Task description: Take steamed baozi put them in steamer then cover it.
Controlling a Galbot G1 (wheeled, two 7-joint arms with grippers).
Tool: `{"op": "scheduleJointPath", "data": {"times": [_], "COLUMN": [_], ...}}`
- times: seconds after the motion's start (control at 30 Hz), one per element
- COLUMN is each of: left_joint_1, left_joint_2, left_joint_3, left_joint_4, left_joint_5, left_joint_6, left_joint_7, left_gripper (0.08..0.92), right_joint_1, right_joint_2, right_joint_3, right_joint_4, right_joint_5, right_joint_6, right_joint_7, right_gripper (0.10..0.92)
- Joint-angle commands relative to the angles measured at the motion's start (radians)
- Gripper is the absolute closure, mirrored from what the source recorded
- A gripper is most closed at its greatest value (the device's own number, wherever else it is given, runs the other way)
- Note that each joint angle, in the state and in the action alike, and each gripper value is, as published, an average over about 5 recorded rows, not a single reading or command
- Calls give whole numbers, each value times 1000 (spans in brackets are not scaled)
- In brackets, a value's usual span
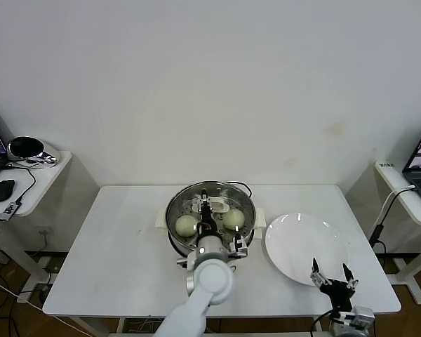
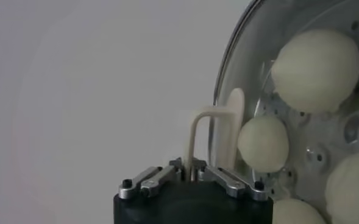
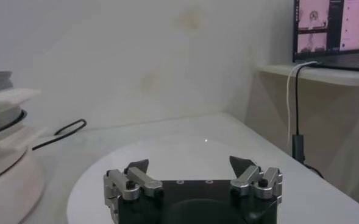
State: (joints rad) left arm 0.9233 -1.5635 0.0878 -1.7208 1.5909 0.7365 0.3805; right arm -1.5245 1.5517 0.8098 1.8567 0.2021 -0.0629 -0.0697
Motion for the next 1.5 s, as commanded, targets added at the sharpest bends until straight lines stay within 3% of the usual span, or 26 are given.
{"op": "scheduleJointPath", "data": {"times": [0.03, 0.5, 0.73, 0.93, 1.03, 1.27, 1.5], "left_joint_1": [18, 103, 219, 373, 500, 775, 936], "left_joint_2": [26, 68, 94, 171, 172, 101, 115], "left_joint_3": [11, 23, -82, -304, -477, -738, -781], "left_joint_4": [-119, -279, -476, -642, -686, -693, -569], "left_joint_5": [-54, -82, -302, -783, -1000, -1401, -1502], "left_joint_6": [41, 41, -28, -214, -344, -520, -607], "left_joint_7": [14, 48, -36, -287, -337, -397, -370], "left_gripper": [584, 199, 177, 177, 177, 177, 177], "right_joint_1": [1, -3, -32, -87, -98, -171, -233], "right_joint_2": [1, 6, -8, -57, -73, -97, -132], "right_joint_3": [-3, -6, -22, -61, -63, -114, -181], "right_joint_4": [-1, 6, 29, 62, 59, 119, 111], "right_joint_5": [-1, -4, 4, -11, -20, -59, -40], "right_joint_6": [1, 3, 11, 48, 69, 127, 122], "right_joint_7": [0, 0, -4, -11, -10, 9, 23], "right_gripper": [203, 203, 203, 203, 203, 203, 203]}}
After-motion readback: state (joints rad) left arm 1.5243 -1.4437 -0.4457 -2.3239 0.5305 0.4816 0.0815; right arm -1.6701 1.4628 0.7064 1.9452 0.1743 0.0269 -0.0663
